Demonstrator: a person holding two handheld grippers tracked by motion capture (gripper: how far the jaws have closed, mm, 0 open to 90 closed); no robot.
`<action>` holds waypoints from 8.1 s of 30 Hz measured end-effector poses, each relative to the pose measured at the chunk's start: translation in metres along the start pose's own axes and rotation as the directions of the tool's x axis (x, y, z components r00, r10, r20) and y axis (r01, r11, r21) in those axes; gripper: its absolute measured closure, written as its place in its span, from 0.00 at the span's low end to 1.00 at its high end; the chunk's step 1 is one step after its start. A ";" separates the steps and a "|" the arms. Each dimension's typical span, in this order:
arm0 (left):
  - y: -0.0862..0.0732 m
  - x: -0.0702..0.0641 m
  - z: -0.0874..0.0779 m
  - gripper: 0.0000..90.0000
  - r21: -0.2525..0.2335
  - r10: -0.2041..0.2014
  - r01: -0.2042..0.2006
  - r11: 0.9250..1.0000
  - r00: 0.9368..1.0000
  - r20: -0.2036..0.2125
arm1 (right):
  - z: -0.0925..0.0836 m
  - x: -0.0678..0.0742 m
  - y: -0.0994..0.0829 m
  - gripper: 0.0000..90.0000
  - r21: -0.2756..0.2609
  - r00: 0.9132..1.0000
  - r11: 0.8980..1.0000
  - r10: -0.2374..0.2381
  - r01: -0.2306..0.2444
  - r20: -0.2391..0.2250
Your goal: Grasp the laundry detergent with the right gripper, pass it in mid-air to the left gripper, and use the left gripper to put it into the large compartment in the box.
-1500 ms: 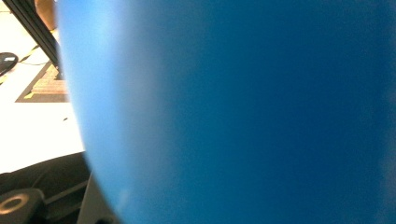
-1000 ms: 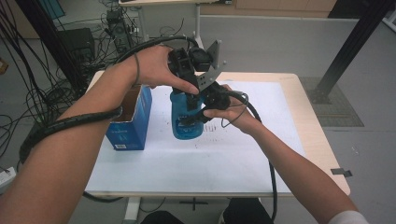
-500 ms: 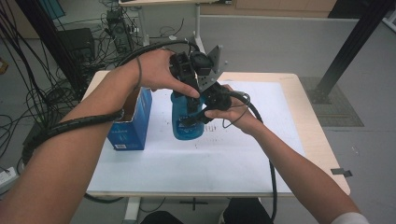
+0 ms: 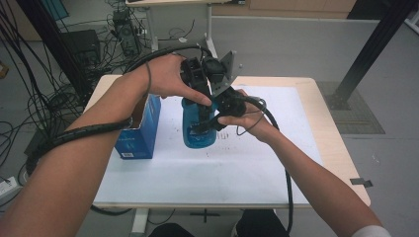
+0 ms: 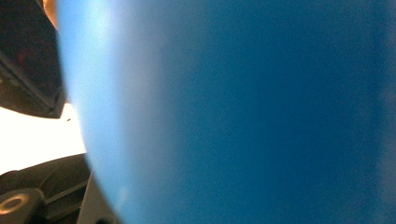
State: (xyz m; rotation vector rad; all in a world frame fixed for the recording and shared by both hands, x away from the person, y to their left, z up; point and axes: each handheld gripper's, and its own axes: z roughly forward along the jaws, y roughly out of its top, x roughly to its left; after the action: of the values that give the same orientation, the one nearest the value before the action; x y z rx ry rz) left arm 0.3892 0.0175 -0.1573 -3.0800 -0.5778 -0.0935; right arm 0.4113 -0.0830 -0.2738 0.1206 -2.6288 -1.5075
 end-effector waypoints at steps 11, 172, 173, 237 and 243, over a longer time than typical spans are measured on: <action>-0.001 -0.001 0.000 0.06 0.000 -0.003 0.003 1.000 1.000 -0.004 | 0.000 0.001 0.000 0.48 0.000 1.000 1.000 0.002 -0.002 -0.002; 0.001 -0.009 0.006 0.41 0.029 0.073 -0.073 0.997 0.997 -0.001 | -0.002 0.008 -0.005 0.48 -0.003 1.000 1.000 -0.017 0.017 -0.003; 0.001 -0.009 0.006 0.41 0.024 0.072 -0.072 0.997 0.997 -0.003 | -0.002 0.009 -0.005 0.48 -0.007 1.000 1.000 -0.003 0.003 -0.008; 0.002 -0.011 0.005 0.42 -0.001 0.084 -0.084 0.996 0.996 -0.027 | -0.005 0.007 -0.007 0.47 -0.017 1.000 1.000 0.002 -0.002 0.002; 0.001 -0.011 0.005 0.42 -0.010 0.081 -0.081 0.997 0.996 -0.027 | -0.005 0.007 -0.007 0.47 -0.018 1.000 1.000 0.007 -0.007 0.001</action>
State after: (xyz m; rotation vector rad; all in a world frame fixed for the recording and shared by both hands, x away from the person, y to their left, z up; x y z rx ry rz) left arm 0.3798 0.0124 -0.1627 -3.1031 -0.4523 -0.1375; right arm 0.4048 -0.0918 -0.2763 0.1087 -2.6133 -1.5294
